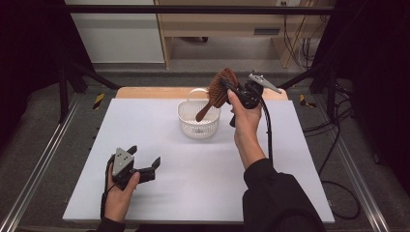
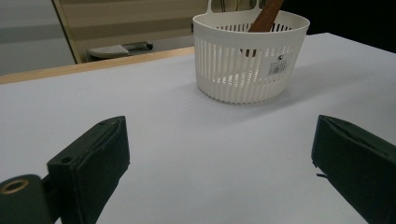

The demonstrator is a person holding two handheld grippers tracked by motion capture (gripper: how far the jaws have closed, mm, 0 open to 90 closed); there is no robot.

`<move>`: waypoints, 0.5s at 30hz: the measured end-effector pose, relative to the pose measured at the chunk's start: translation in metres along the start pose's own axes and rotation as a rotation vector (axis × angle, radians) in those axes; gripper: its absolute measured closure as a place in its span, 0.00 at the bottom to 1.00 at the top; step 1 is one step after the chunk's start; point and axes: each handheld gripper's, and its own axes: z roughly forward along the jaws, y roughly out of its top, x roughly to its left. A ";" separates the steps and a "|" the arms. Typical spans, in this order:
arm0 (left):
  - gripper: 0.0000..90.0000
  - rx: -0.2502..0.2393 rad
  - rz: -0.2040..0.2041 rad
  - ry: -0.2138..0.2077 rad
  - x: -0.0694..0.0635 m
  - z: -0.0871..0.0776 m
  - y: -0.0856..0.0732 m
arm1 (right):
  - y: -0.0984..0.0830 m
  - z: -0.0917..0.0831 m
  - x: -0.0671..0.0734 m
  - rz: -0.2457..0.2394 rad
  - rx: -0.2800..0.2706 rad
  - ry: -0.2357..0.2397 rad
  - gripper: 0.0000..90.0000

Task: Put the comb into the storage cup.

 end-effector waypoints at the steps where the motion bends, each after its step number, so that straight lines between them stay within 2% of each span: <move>1: 0.05 0.000 0.001 0.000 0.000 0.000 0.000 | 0.000 0.000 0.000 -0.001 0.000 -0.001 0.56; 15: 0.05 0.004 0.013 -0.007 -0.002 0.001 0.000 | -0.011 0.005 -0.002 0.007 0.015 -0.019 0.56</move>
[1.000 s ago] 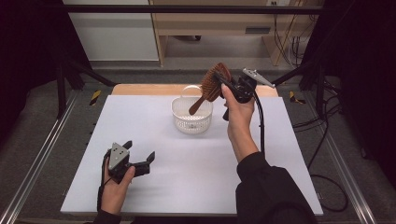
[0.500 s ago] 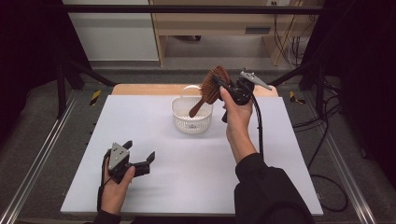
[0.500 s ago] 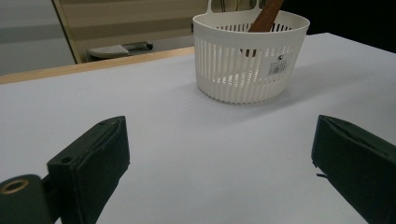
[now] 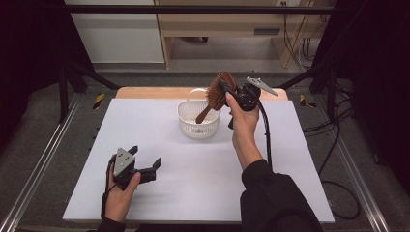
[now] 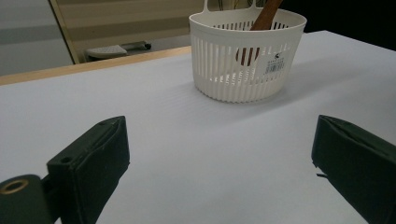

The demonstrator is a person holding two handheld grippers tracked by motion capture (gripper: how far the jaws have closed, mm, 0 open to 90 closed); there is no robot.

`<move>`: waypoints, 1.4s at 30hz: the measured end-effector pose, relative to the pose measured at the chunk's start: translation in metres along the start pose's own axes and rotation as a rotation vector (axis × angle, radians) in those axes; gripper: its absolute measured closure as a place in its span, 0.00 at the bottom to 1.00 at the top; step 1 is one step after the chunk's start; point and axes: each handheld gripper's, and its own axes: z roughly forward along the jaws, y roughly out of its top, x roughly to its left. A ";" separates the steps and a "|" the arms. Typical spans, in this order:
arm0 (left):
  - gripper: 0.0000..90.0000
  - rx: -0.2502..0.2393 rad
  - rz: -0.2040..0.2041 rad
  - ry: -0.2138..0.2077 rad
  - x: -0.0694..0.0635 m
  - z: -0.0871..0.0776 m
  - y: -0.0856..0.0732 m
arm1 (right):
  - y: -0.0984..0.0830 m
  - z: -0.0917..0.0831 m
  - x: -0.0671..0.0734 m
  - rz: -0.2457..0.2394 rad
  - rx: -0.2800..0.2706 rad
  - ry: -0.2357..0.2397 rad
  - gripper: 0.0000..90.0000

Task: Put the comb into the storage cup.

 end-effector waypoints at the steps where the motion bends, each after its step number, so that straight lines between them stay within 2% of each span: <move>1: 0.05 -0.001 -0.003 -0.001 0.000 0.000 0.000 | -0.001 0.001 0.000 0.001 -0.002 0.001 0.56; 42: 0.05 0.002 0.005 -0.005 0.000 0.000 0.000 | -0.015 0.012 -0.003 0.031 0.010 -0.010 0.56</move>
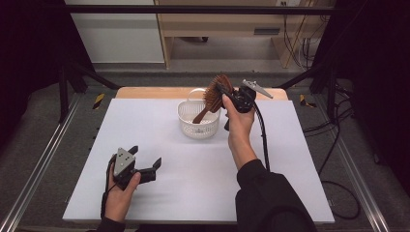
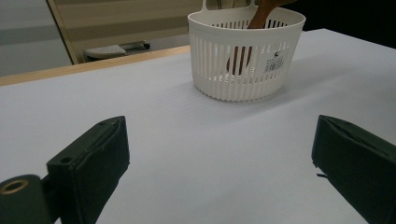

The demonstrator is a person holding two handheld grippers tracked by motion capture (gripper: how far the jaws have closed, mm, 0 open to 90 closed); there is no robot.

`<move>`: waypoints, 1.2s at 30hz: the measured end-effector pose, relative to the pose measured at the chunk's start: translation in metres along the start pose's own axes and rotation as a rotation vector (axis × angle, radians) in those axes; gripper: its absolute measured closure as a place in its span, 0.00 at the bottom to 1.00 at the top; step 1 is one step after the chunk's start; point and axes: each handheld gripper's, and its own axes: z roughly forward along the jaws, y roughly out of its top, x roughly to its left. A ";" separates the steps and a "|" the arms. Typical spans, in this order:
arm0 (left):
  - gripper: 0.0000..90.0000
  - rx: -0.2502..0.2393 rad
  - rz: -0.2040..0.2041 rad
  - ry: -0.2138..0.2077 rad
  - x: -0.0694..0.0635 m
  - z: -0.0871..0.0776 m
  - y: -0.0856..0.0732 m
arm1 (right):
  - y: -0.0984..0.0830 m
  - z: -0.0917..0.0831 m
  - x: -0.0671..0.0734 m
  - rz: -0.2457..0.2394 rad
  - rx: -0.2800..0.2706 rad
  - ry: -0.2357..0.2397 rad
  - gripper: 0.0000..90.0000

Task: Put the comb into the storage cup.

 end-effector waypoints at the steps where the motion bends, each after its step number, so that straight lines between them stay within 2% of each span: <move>1: 0.05 0.000 0.000 0.000 0.000 0.000 0.000 | 0.000 0.000 0.000 0.001 0.001 0.000 0.56; 36: 0.05 0.000 -0.001 -0.003 0.000 0.000 0.000 | -0.013 0.007 0.002 0.013 0.001 0.015 0.56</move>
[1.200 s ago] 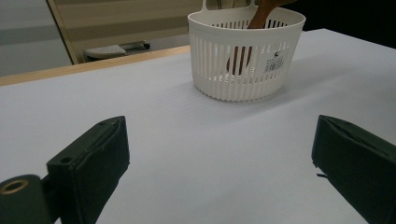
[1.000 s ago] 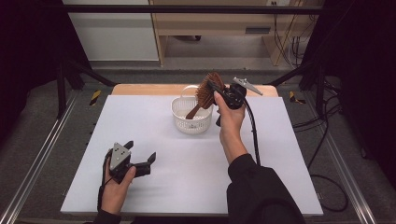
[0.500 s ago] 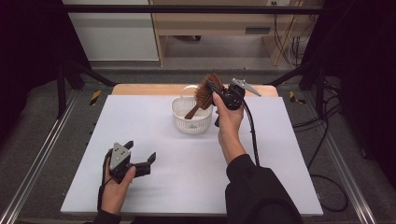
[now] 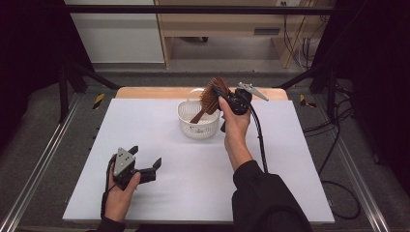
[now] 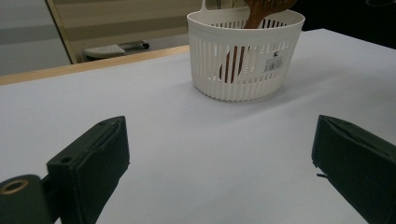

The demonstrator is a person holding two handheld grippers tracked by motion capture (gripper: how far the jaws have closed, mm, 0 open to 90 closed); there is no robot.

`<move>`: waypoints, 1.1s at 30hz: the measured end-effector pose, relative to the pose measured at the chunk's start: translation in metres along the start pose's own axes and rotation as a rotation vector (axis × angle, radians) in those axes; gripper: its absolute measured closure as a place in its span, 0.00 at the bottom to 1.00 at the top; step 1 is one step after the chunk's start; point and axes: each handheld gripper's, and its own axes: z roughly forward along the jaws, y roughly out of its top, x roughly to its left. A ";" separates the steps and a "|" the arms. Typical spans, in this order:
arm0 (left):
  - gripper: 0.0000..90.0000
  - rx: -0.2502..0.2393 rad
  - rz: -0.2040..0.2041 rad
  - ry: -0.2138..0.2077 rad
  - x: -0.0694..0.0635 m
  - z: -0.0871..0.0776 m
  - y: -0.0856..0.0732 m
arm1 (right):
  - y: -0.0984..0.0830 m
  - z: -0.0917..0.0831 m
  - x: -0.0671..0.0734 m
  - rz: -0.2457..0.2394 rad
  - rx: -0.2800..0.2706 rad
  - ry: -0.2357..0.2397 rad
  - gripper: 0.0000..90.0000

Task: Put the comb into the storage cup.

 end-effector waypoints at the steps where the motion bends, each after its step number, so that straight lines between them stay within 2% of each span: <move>1: 0.05 -0.001 -0.001 0.000 0.000 0.000 0.000 | -0.001 0.000 0.000 0.000 0.000 0.000 0.56; 26: 0.05 0.002 -0.001 -0.005 0.000 0.000 0.000 | -0.012 0.010 0.006 0.037 -0.011 0.015 0.56; 33: 0.05 0.003 -0.002 -0.004 0.000 0.000 -0.001 | -0.016 0.012 0.007 0.026 -0.015 0.019 0.56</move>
